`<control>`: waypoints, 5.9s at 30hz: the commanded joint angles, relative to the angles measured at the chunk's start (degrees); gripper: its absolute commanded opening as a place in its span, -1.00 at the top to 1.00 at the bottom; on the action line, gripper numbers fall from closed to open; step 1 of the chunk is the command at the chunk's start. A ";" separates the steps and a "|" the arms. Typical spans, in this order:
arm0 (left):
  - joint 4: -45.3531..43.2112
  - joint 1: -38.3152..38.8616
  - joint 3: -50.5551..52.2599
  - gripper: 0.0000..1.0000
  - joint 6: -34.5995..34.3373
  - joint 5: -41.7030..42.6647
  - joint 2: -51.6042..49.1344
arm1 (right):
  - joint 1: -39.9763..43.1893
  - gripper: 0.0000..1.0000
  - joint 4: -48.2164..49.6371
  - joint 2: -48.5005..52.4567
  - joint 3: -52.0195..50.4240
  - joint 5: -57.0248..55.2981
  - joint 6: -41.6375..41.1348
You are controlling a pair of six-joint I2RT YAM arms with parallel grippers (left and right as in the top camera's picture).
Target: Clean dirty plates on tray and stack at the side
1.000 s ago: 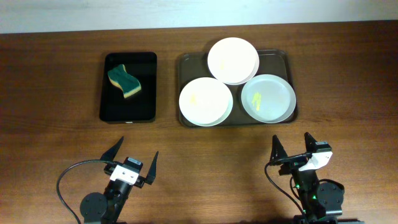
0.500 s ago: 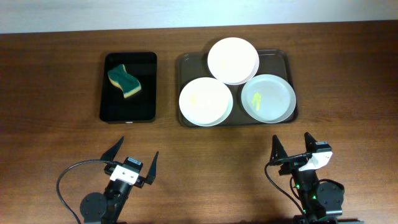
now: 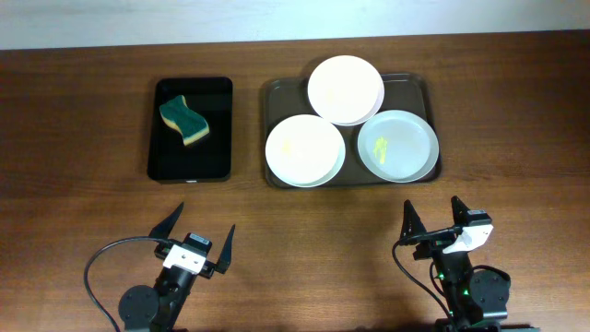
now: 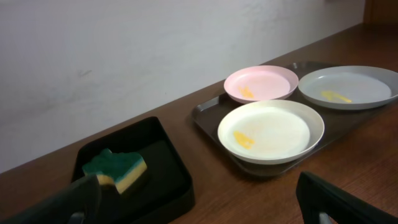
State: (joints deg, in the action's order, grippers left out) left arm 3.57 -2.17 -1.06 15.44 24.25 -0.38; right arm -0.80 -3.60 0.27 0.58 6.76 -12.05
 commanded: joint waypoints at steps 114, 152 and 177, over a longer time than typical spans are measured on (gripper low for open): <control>48.74 0.13 -113.31 -0.36 -45.90 -25.92 -138.90 | -0.31 -0.97 -0.13 0.20 -0.26 0.94 -0.46; 59.14 -0.35 -120.30 -0.47 -39.78 -21.62 -142.24 | -0.31 -0.96 9.46 0.17 -0.26 15.02 -17.00; 73.48 -0.07 -130.49 0.52 -29.03 -9.64 -142.33 | -0.31 -0.97 -20.37 17.64 33.79 10.36 4.52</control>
State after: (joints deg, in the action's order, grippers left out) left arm 75.92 -2.70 -131.09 -17.52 8.05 -142.76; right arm -0.84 -21.08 11.00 29.30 19.73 -11.84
